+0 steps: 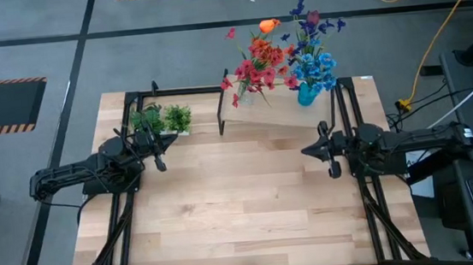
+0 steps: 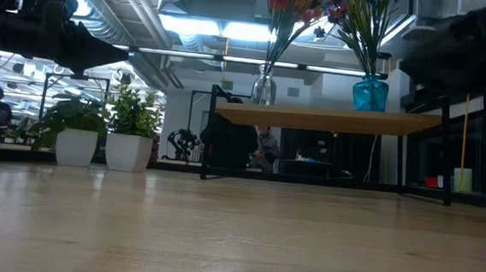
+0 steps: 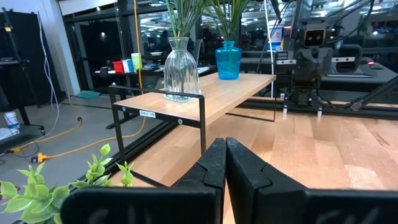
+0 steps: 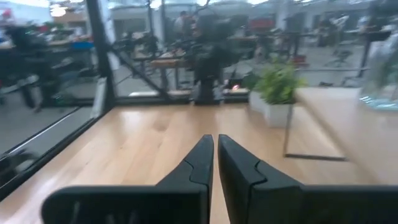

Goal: Pick and place flowers into a vace then onto a shelf
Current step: Return to Home Position

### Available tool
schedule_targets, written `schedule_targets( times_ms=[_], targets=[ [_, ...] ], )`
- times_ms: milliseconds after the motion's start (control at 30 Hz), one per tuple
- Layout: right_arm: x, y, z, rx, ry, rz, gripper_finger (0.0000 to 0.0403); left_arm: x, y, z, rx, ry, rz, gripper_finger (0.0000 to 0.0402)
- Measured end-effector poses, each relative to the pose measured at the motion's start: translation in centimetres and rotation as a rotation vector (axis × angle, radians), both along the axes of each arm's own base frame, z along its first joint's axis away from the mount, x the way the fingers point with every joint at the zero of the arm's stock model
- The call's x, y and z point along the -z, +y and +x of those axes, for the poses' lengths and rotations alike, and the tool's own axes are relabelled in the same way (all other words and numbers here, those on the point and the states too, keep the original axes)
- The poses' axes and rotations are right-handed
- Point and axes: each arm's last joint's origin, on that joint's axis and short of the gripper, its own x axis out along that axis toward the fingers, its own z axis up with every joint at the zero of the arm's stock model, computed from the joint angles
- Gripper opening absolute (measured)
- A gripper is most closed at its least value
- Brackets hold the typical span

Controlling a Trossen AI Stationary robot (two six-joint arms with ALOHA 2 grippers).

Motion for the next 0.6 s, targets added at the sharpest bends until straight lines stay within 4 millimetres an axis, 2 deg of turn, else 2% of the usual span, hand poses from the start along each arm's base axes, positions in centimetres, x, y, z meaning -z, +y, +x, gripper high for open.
schedule_targets(
  times_ms=[300, 600],
  targets=[
    [1.0, 1.3, -1.6, -0.129, 0.092, 0.006, 0.0028, 0.0, 0.0, 0.0, 0.000, 0.000, 0.000, 0.0008],
    [1.0, 1.6, -1.7, -0.157, 0.090, 0.022, 0.0028, 0.0, 0.0, 0.0, 0.000, 0.000, 0.000, 0.0008]
  ],
)
